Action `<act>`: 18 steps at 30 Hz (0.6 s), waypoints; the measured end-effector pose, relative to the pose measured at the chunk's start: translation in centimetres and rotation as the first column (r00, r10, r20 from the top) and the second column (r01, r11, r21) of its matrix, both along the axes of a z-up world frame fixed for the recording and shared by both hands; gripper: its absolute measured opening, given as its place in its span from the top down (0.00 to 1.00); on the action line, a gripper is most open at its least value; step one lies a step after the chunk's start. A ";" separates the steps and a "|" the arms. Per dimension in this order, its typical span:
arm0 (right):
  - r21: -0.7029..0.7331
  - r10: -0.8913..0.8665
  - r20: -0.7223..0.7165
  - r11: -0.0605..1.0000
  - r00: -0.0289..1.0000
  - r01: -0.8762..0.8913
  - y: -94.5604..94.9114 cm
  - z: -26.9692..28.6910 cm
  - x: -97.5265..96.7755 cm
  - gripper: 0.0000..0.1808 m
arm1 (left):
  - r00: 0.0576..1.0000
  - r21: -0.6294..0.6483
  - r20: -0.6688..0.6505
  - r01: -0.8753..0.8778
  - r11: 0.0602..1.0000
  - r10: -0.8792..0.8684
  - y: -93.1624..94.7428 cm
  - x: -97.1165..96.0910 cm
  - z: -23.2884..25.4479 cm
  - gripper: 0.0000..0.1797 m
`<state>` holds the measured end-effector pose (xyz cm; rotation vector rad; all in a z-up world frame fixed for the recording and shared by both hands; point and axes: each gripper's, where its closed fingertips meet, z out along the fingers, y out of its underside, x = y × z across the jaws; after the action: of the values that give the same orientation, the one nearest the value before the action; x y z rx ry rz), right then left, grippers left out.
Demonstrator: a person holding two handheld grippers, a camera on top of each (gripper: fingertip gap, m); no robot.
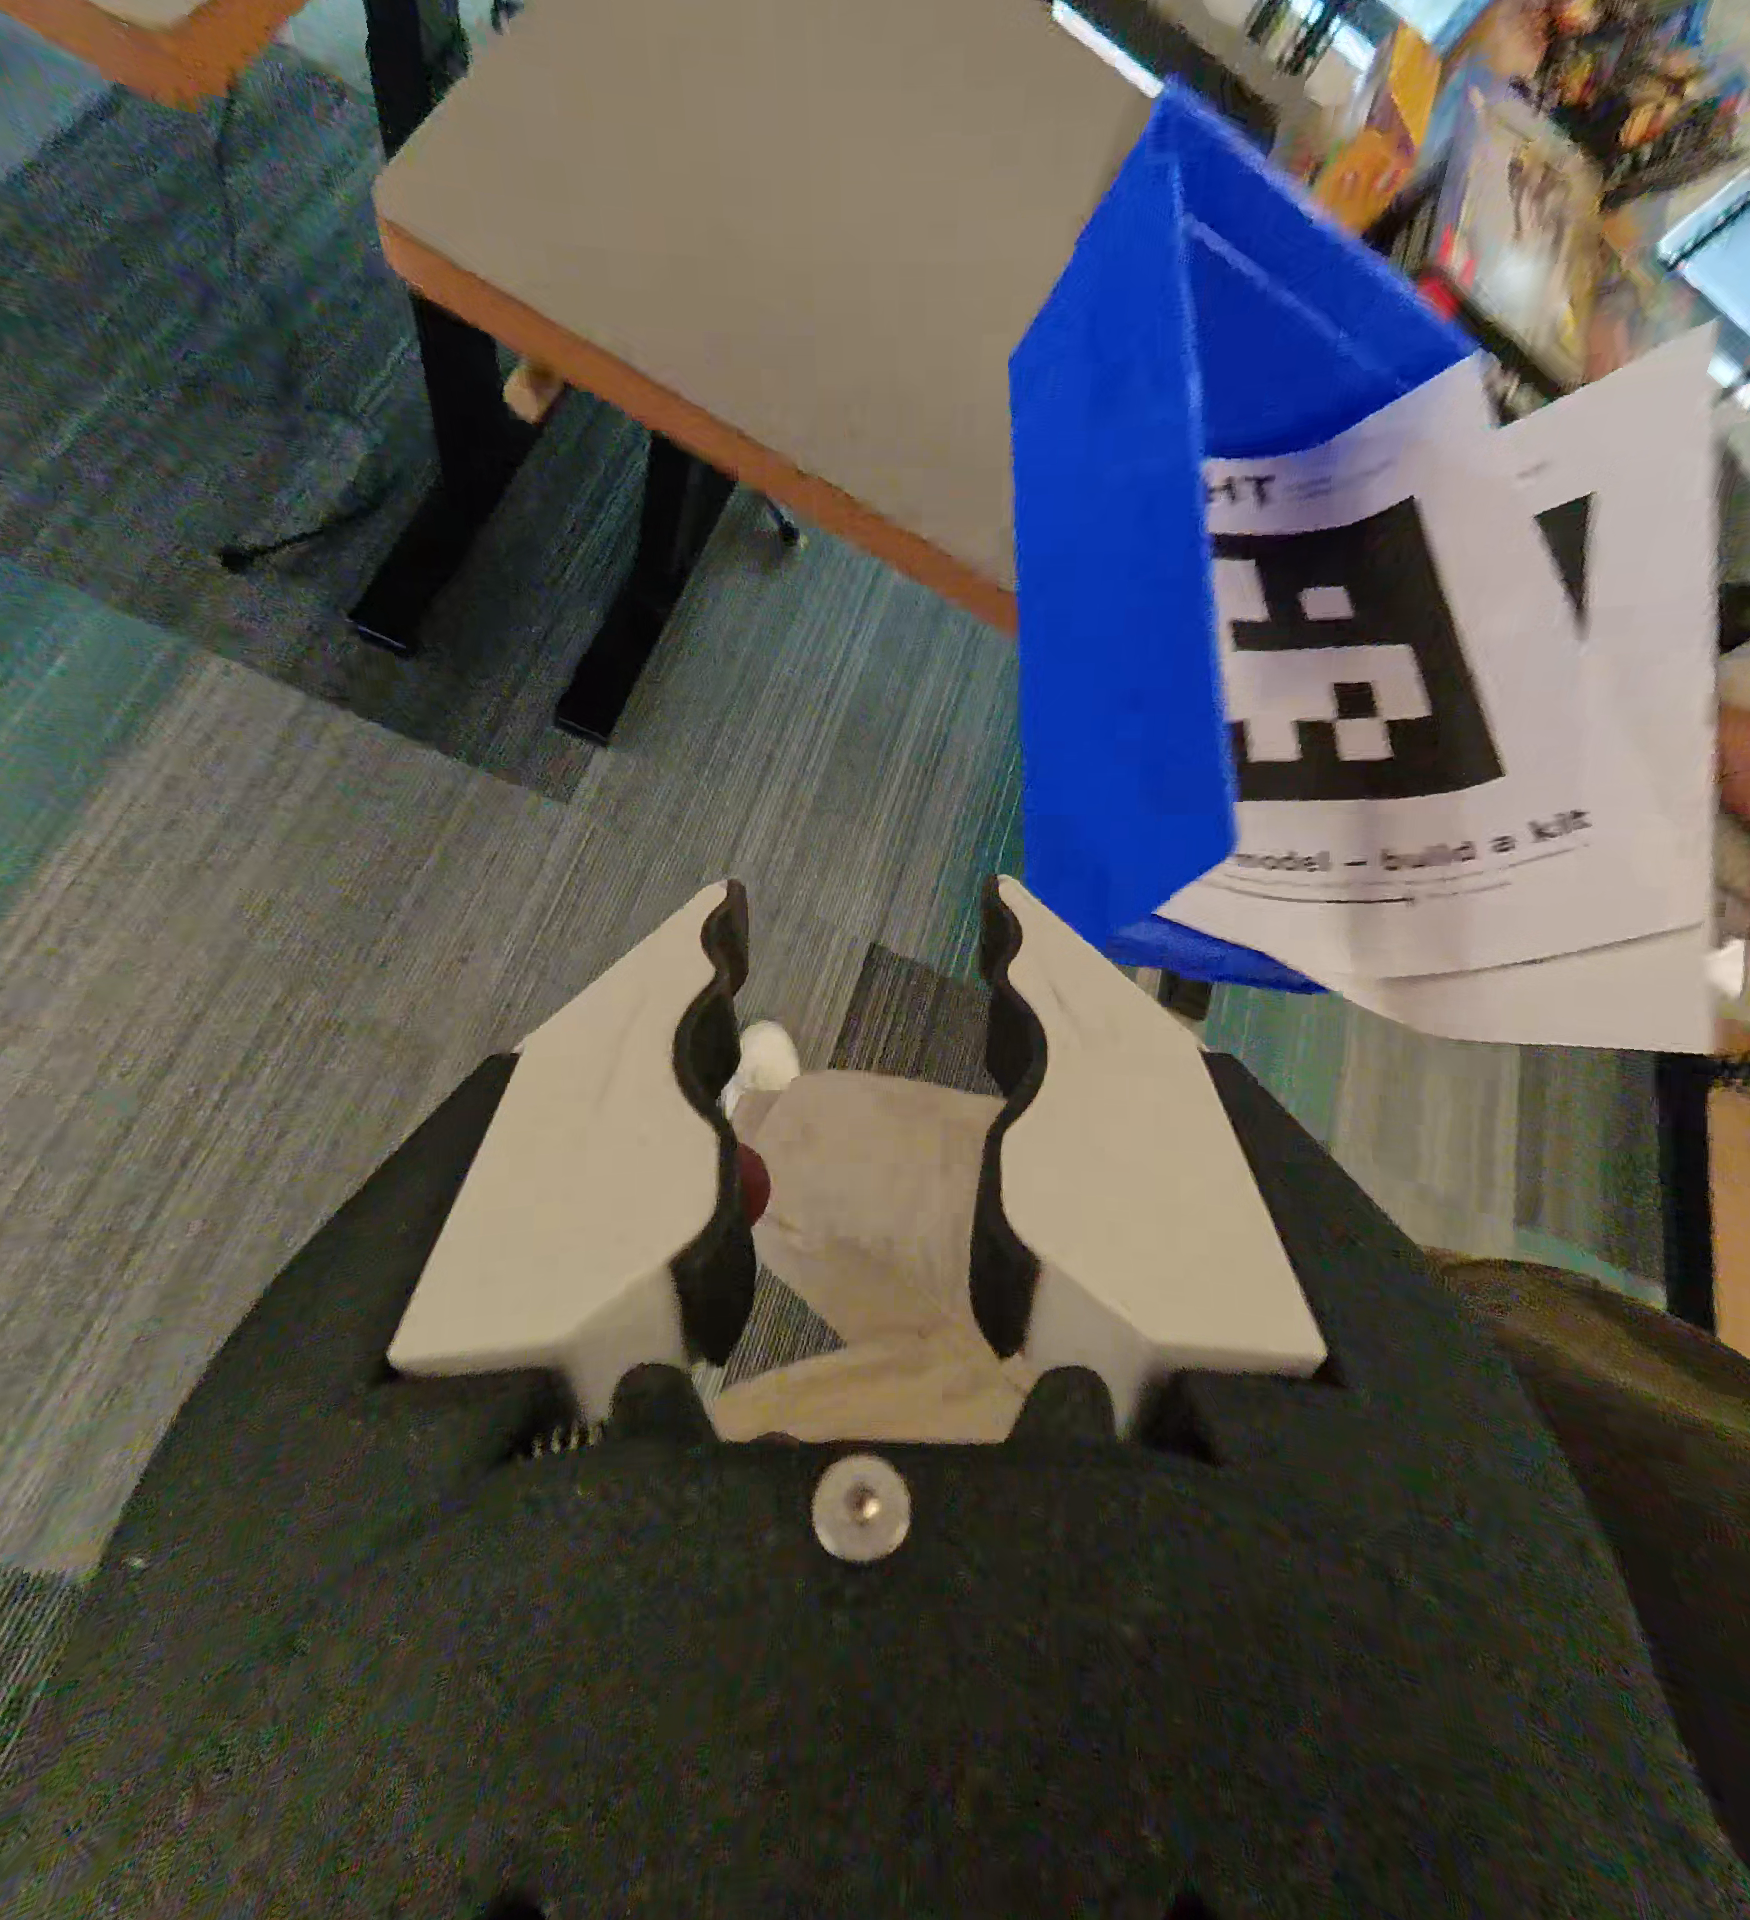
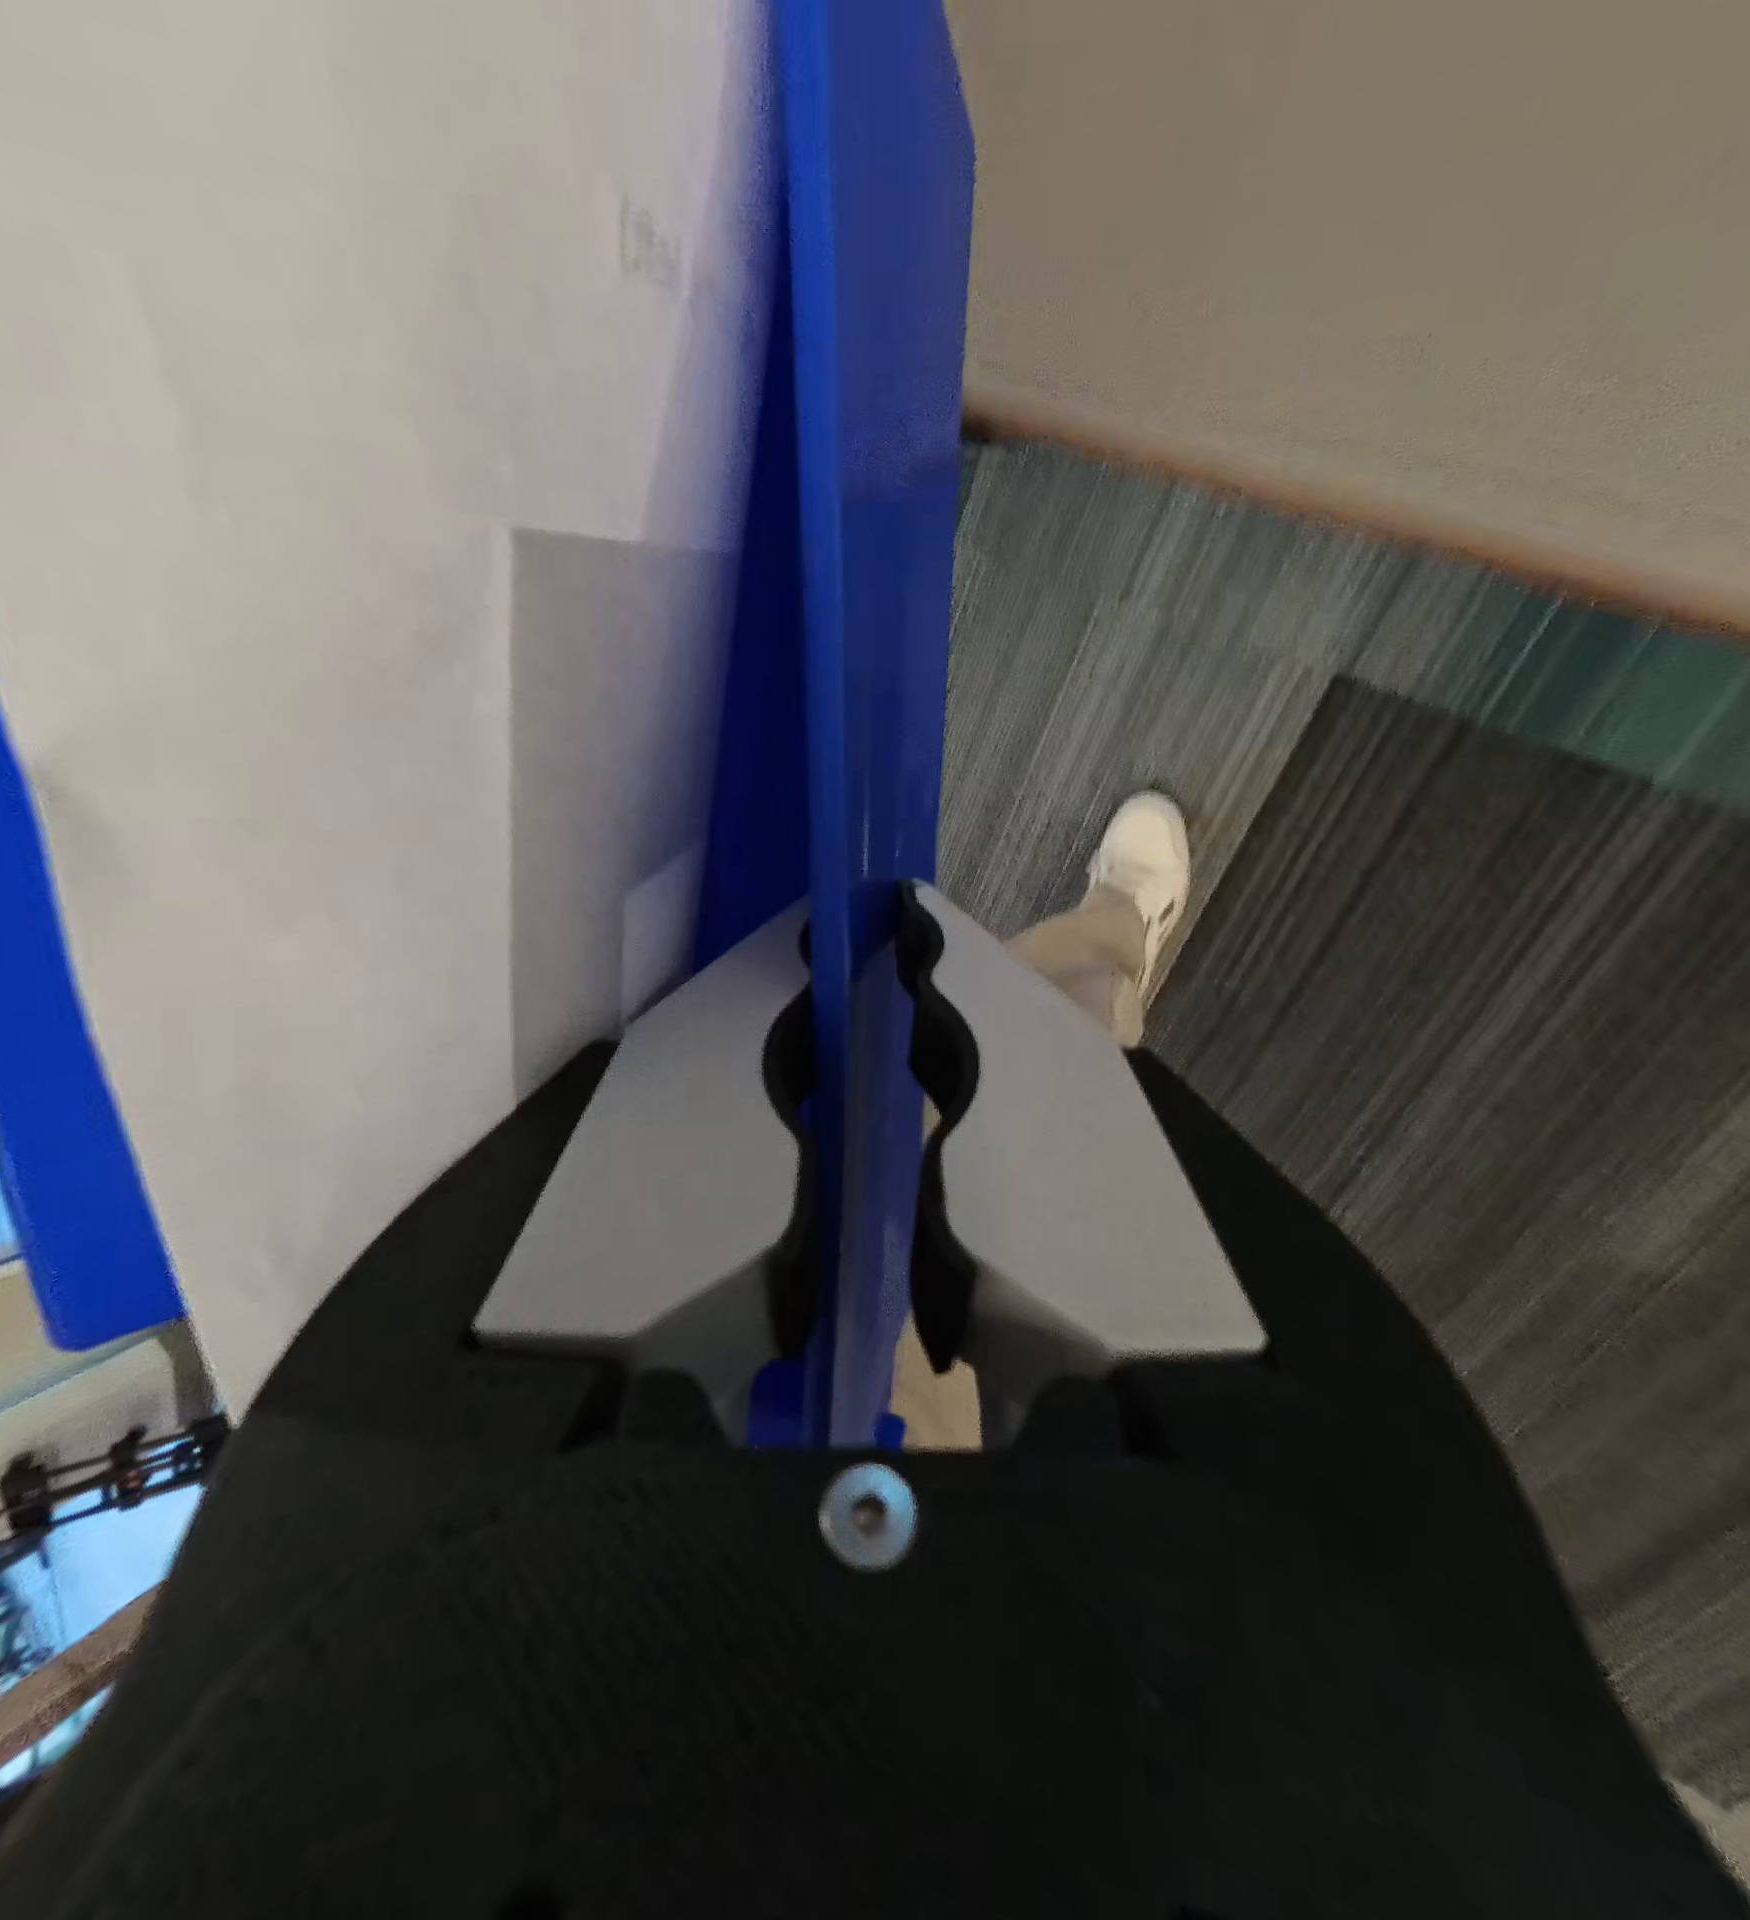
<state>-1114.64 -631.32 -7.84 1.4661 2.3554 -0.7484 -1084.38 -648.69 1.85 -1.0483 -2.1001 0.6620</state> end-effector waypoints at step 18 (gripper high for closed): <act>0.154 -0.231 -0.032 0.960 0.972 0.234 -26.5 -10.1 -28.0 0.95 | 0.833 0.085 0.110 0.536 0.840 -0.542 -26.1 -40.0 -3.0 0.77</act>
<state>-1142.59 -657.79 -17.94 1.8343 2.3237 -0.6394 -1124.43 -674.80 -1.16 -1.6041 -1.7769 0.2591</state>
